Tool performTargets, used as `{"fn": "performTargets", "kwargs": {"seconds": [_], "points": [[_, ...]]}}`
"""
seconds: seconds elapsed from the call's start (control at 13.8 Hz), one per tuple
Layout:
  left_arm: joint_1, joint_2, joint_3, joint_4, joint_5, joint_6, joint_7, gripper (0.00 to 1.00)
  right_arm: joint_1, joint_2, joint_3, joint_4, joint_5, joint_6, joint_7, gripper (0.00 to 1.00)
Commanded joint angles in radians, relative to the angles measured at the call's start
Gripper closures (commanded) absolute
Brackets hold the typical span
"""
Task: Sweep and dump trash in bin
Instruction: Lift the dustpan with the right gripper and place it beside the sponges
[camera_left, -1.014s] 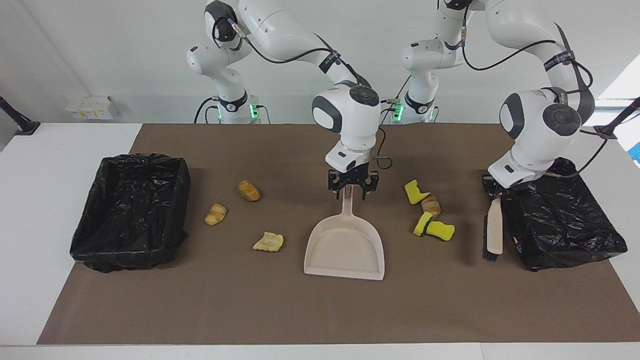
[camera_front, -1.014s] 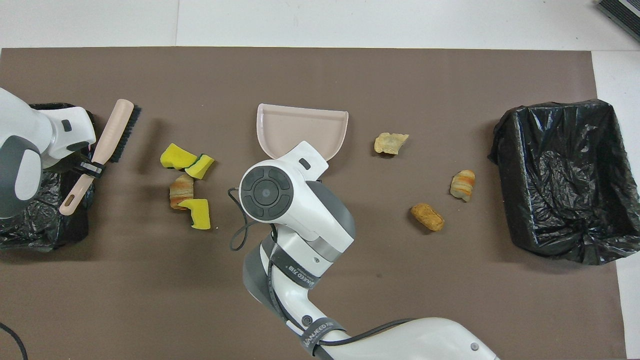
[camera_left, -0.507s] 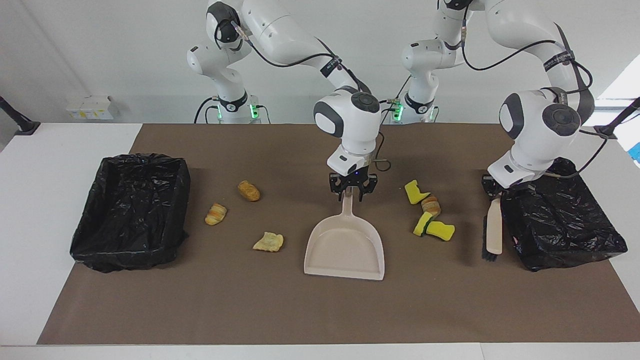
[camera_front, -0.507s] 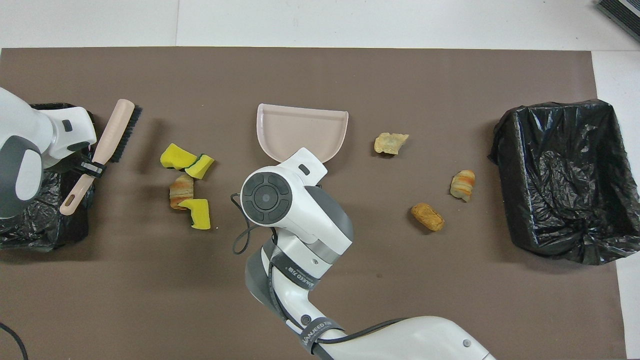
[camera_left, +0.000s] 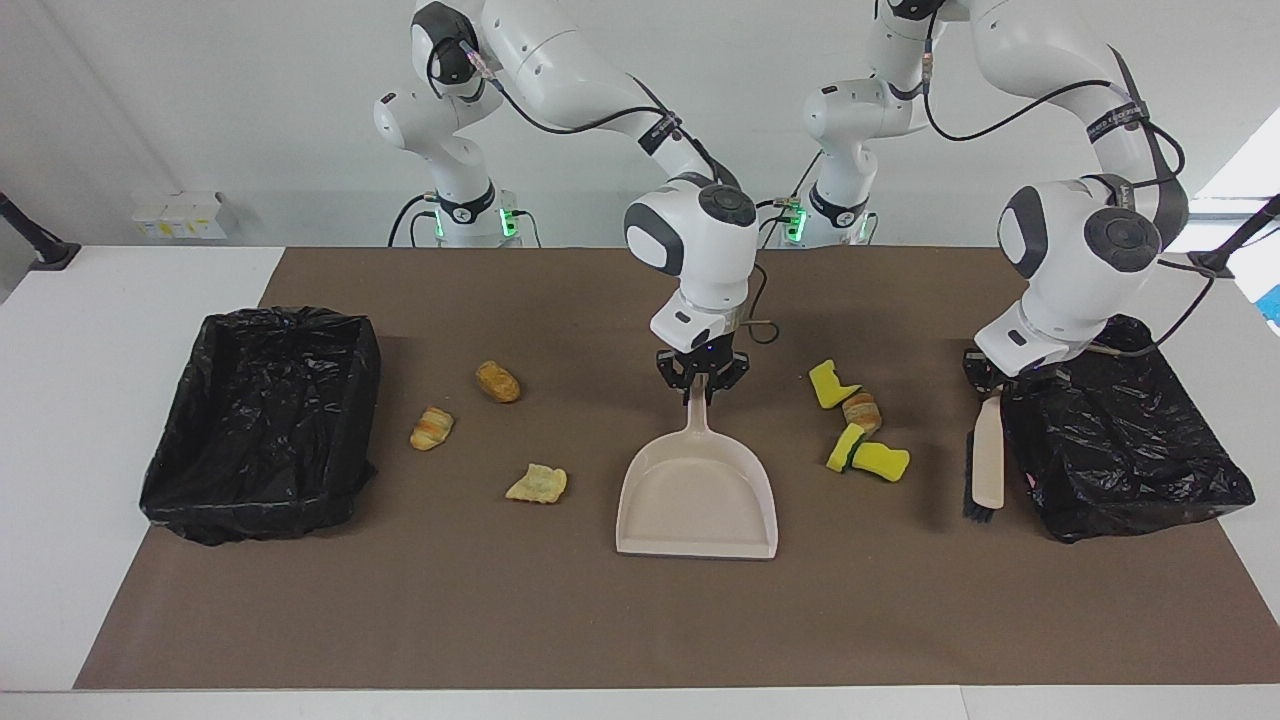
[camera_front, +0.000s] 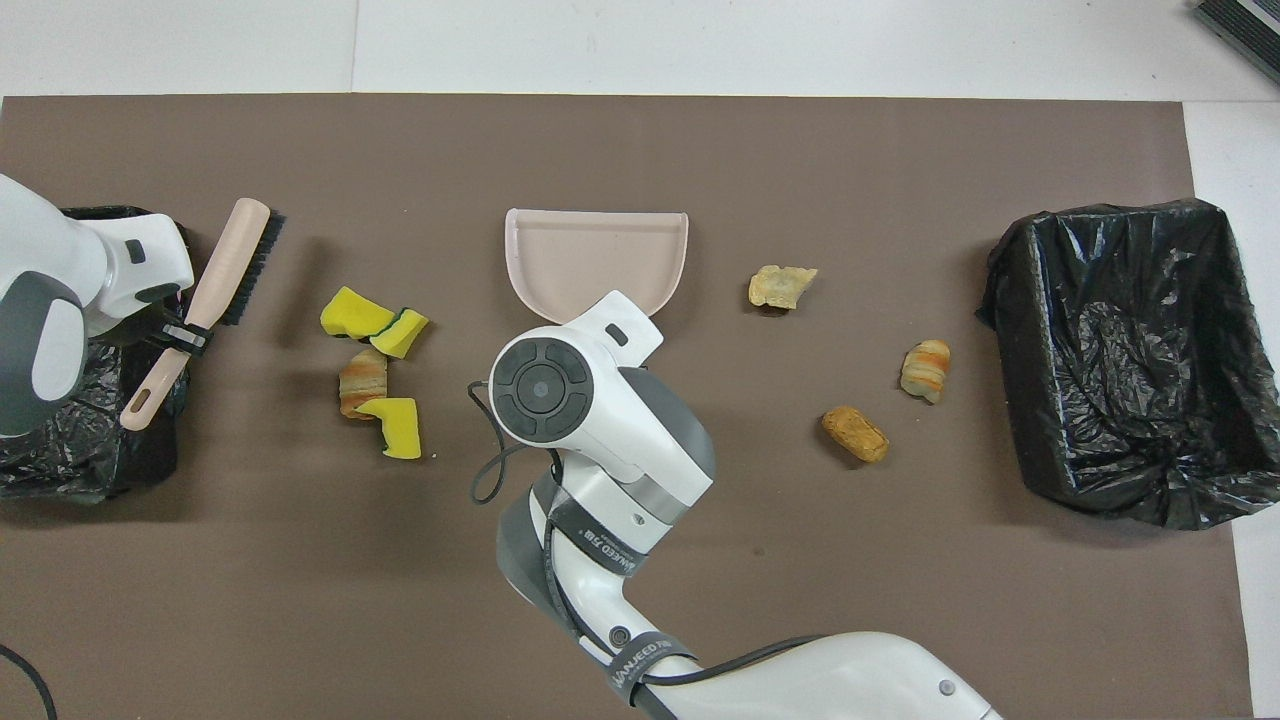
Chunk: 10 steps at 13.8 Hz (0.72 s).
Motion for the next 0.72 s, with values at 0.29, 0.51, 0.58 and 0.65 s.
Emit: {"fn": "performTargets", "kwargs": {"seconds": [0.29, 0.51, 0.58, 0.65], "points": [[-0.008, -0.018, 0.002, -0.024, 0.013, 0.001, -0.094, 1.00, -0.080, -0.140, 0.005, -0.021, 0.121, -0.122, -0.306, 1.00], [-0.008, -0.022, -0.004, -0.039, 0.012, 0.004, -0.142, 1.00, -0.151, -0.211, 0.005, -0.021, 0.180, -0.277, -0.570, 1.00], [-0.011, -0.022, -0.004, -0.039, 0.012, 0.006, -0.144, 1.00, -0.166, -0.226, 0.005, -0.021, 0.180, -0.312, -0.673, 1.00], [-0.027, -0.019, -0.004, -0.046, 0.012, 0.013, -0.150, 1.00, -0.186, -0.237, 0.005, -0.021, 0.180, -0.349, -0.773, 1.00]]}}
